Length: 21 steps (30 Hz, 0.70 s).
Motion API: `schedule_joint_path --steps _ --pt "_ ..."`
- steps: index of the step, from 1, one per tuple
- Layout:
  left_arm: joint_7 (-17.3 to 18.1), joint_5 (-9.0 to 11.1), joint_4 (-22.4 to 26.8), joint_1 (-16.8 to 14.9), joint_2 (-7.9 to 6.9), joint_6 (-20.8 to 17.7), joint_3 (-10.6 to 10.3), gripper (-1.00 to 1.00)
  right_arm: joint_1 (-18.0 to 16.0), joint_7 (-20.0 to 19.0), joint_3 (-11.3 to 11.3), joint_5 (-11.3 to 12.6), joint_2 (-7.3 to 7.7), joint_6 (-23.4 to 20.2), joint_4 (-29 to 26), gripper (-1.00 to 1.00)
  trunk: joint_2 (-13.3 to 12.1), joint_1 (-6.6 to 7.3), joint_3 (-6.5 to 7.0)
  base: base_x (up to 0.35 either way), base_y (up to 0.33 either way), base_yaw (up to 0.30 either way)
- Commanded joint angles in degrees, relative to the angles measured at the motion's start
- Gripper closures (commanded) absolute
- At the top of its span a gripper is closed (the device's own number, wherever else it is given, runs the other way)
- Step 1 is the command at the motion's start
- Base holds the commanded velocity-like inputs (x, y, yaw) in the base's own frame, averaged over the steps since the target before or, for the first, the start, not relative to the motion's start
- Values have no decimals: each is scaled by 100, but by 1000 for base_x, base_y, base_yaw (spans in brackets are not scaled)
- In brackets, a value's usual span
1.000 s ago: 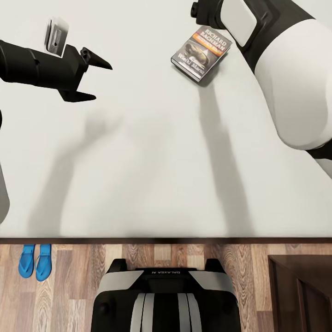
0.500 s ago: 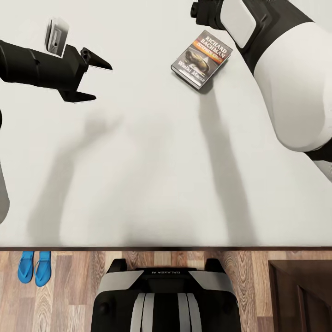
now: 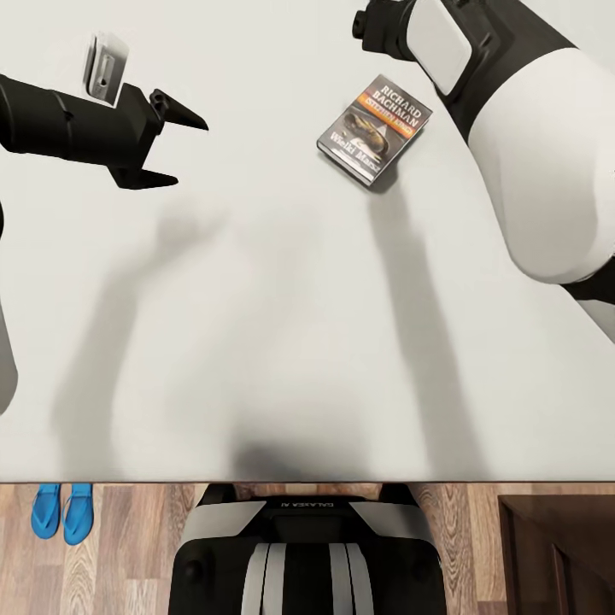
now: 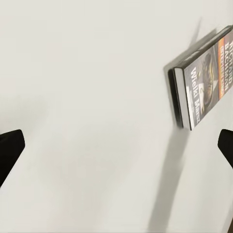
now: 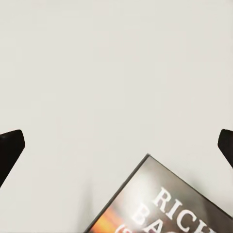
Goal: In the bedroom, move the book from the bed onto either nightstand, and place the two sandals side by side next to the bed.
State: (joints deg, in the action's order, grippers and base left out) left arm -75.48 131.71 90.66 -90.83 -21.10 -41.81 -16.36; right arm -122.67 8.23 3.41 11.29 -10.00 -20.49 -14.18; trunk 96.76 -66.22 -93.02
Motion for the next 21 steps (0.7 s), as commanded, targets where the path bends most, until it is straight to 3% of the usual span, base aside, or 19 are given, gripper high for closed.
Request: schedule_joint_path --steps 1,21 --pt "-38 25 0 -5 -5 -49 -3 -100 5 41 37 58 0 -24 -8 -100 1 0 -2 21 0 0" --pt "-46 20 46 1 -12 -55 -16 -100 41 46 24 63 0 -15 70 -100 1 0 -2 79 0 0"
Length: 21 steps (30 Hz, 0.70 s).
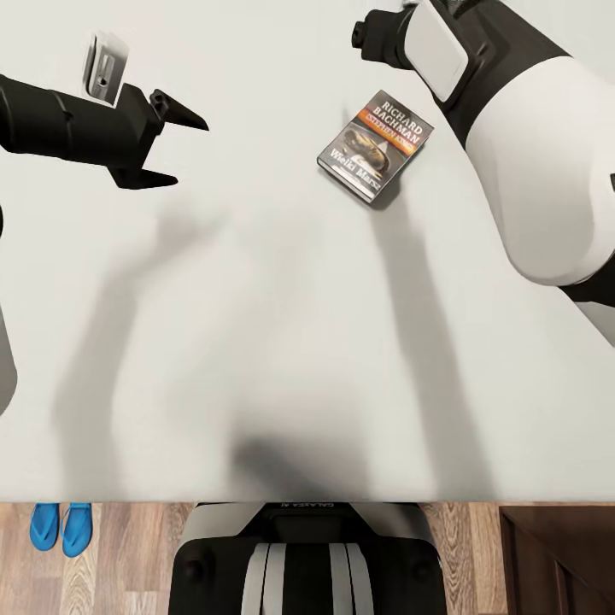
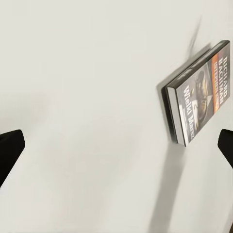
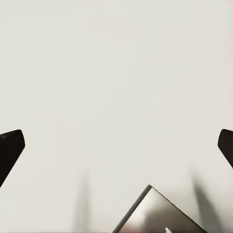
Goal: In the bedroom, move the book from the bed onto either nightstand, and place the two sandals side by side next to the bed.
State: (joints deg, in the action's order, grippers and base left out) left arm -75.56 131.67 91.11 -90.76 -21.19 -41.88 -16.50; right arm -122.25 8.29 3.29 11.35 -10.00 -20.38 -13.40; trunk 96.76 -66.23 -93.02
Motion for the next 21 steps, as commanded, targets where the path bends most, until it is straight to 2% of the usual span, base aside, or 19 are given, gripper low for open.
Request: schedule_joint_path --steps 1,21 --pt "-38 24 2 -5 -3 -48 -2 -100 -1 41 35 58 0 -25 9 -100 1 0 -2 9 0 0" --pt "-38 25 4 -3 25 -48 -2 -100 -7 87 44 60 0 3 451 -100 1 0 -2 2 0 0"
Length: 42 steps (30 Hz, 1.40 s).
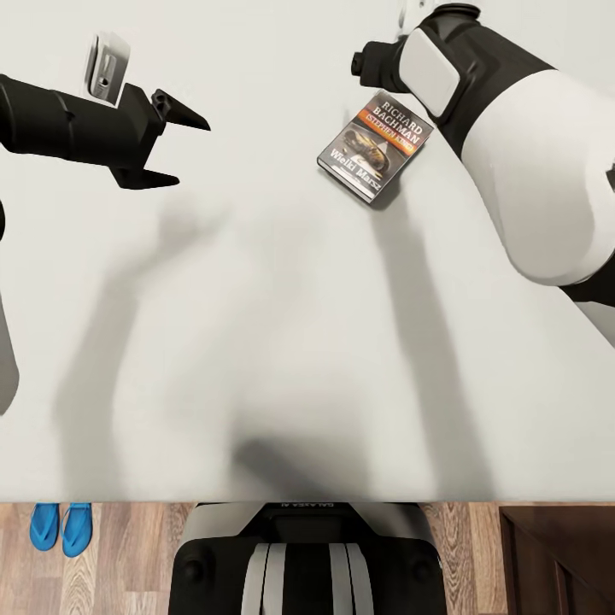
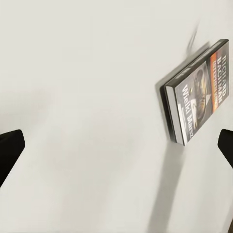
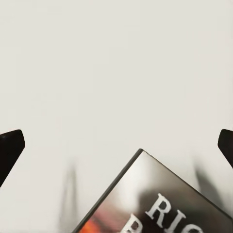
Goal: In the bedroom, move the book from the bed onto either nightstand, and place the two sandals side by side next to the bed.
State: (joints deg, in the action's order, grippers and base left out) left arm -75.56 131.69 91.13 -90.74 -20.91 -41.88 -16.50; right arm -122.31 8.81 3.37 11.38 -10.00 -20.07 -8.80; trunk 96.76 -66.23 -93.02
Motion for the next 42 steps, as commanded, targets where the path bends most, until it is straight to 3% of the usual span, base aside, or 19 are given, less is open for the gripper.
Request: schedule_joint_path --steps 1,42 --pt "-38 24 1 -5 -3 -48 -2 -100 -1 34 37 57 0 -28 -9 -100 1 0 -2 0 0 0" --pt "-45 24 1 45 8 -48 -5 -100 148 42 22 57 0 -24 176 -100 1 0 -2 0 0 0"
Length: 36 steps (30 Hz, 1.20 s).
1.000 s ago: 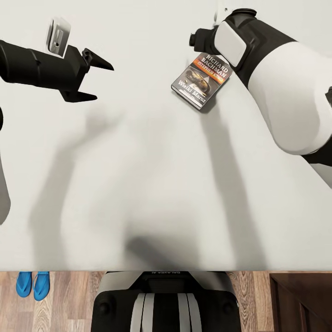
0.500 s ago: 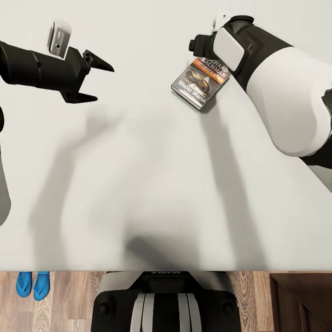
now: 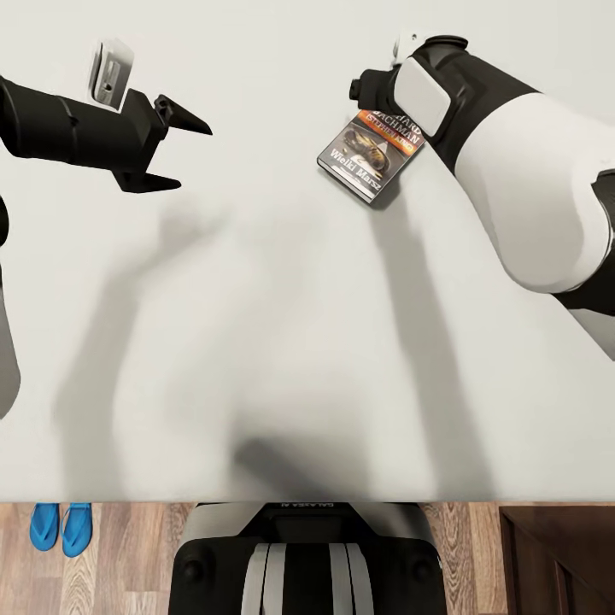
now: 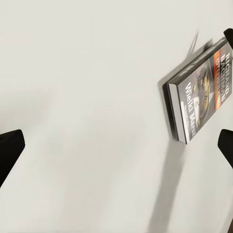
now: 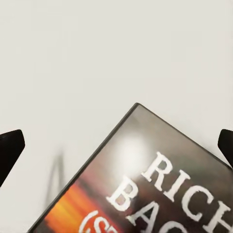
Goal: In the bedroom, move the book from the bed onto either nightstand, and place the two sandals side by side next to the bed.
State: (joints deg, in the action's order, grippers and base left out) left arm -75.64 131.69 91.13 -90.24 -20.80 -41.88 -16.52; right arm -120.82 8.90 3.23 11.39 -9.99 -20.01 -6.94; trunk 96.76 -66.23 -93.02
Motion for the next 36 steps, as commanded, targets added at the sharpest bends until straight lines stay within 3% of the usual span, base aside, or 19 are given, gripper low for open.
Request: schedule_joint_path --steps 1,36 --pt "-36 24 1 -5 -3 -49 -4 -100 8 32 36 56 0 -29 -10 -100 1 0 -2 0 0 0" --pt "-31 16 1 41 -4 -58 0 -100 103 32 59 48 0 -5 -9 -100 1 0 -2 -37 -8 0"
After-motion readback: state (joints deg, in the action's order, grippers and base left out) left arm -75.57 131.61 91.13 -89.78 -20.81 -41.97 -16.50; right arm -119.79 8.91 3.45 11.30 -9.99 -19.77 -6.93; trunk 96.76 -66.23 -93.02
